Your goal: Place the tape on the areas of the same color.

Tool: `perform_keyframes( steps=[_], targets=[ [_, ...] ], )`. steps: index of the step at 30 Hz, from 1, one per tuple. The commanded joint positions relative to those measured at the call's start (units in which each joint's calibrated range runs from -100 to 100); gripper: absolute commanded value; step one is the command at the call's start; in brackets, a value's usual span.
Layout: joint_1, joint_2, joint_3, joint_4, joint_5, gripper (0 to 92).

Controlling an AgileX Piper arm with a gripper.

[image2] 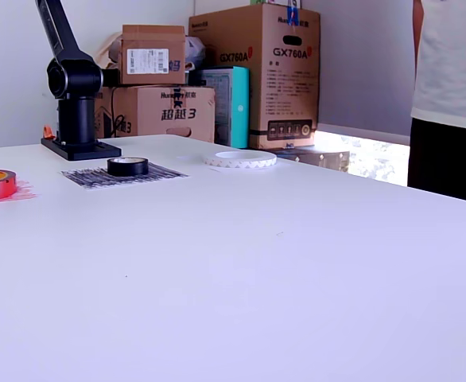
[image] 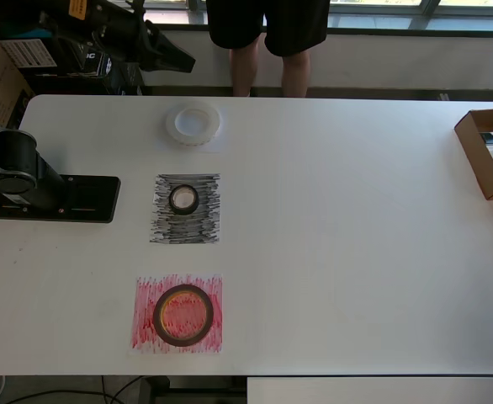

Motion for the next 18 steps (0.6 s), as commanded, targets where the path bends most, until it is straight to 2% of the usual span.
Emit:
perform_keyframes(
  steps=[1, 11, 18],
  targets=[
    [-2.62, -16.17, 6.09, 0.02, -3.24, 0.0],
    [-2.38, -49.01, 26.72, -0.32, -9.46, 0.0],
    [-2.94, -63.23, 38.44, -12.62, -9.79, 0.0]
  ],
)
